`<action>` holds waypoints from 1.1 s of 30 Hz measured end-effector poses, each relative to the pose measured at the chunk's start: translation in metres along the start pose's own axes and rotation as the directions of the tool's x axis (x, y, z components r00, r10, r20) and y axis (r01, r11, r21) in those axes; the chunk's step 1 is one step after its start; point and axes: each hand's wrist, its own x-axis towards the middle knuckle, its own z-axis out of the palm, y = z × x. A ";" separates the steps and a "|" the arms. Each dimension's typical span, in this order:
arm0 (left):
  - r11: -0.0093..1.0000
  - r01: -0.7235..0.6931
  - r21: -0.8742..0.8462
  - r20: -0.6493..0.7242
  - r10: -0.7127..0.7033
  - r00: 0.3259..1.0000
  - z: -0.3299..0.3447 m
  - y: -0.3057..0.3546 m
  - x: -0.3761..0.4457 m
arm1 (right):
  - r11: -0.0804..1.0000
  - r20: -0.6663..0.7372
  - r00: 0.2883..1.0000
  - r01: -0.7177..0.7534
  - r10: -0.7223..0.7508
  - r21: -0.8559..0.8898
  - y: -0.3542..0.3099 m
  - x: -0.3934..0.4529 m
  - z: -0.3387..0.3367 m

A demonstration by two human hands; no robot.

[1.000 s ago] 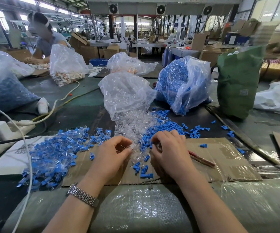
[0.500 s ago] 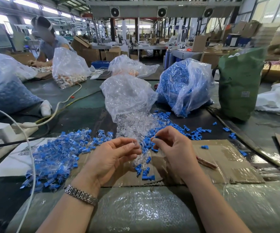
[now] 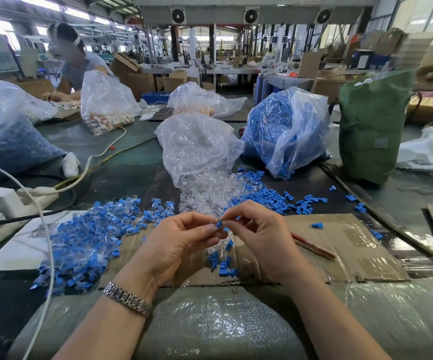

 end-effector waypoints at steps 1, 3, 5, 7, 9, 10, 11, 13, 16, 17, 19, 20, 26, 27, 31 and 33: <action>1.000 -0.002 0.000 0.009 0.002 1.000 0.000 0.000 0.000 | 0.999 -0.001 1.000 0.025 -0.025 -0.044 0.000 -0.001 0.001; 1.000 -0.004 -0.003 0.016 0.004 1.000 0.000 0.000 -0.001 | 0.991 -0.016 0.997 0.070 -0.073 -0.118 -0.001 -0.001 0.002; 1.000 -0.001 0.007 0.018 0.001 1.000 0.000 0.000 -0.001 | 0.984 -0.015 0.995 0.094 -0.098 -0.149 -0.001 -0.001 0.002; 1.000 0.001 0.006 0.020 -0.001 1.000 -0.001 0.000 -0.001 | 0.989 0.006 0.997 0.072 -0.072 -0.132 -0.001 -0.002 0.002; 1.000 0.001 -0.022 0.024 -0.001 1.000 -0.002 0.000 -0.001 | 0.999 -0.007 1.000 -0.016 0.015 -0.031 -0.001 -0.003 -0.003; 0.999 0.001 -0.032 0.021 0.000 1.000 -0.002 0.000 -0.001 | 0.998 -0.051 0.997 -0.063 0.064 0.021 0.000 -0.003 -0.006; 0.999 -0.003 -0.037 0.015 0.003 1.000 -0.002 0.000 -0.001 | 0.995 -0.129 0.987 -0.097 0.098 0.012 0.002 -0.002 -0.010; 0.999 -0.013 -0.050 0.011 0.014 1.000 -0.004 0.000 0.000 | 0.937 -0.269 0.952 -0.223 0.149 -0.270 0.009 0.002 -0.020; 0.998 -0.019 -0.057 0.012 0.020 1.000 -0.006 -0.001 0.001 | 0.583 -0.278 0.868 -0.486 0.412 -0.652 0.011 0.004 -0.027; 0.998 -0.019 -0.055 0.014 0.020 1.000 -0.007 -0.001 0.002 | 0.475 -0.264 0.832 -0.507 0.488 -0.719 0.011 0.003 -0.028; 0.998 -0.021 -0.064 0.014 0.022 1.000 -0.009 -0.002 0.003 | 0.344 -0.221 0.794 -0.471 0.567 -0.812 0.009 0.000 -0.030; 0.997 -0.022 -0.074 0.010 0.023 1.000 -0.009 -0.002 0.004 | 0.322 -0.206 0.789 -0.453 0.579 -0.831 0.008 -0.002 -0.031; 0.994 -0.021 -0.110 -0.005 0.021 1.000 -0.014 -0.001 0.004 | 0.471 -0.117 0.825 -0.425 0.553 -0.773 0.001 -0.001 -0.037; 0.993 -0.022 -0.115 -0.008 0.021 1.000 -0.015 0.000 0.004 | 0.555 -0.089 0.820 -0.458 0.565 -0.695 -0.002 0.000 -0.039; 0.990 -0.048 -0.130 -0.046 0.042 0.998 -0.014 0.002 0.003 | 0.779 0.156 0.770 -0.573 0.618 -0.254 -0.022 0.005 -0.044; 0.988 -0.075 -0.133 -0.066 0.067 0.996 -0.012 0.002 0.003 | 0.776 0.352 0.701 -0.614 0.620 -0.145 -0.036 0.007 -0.044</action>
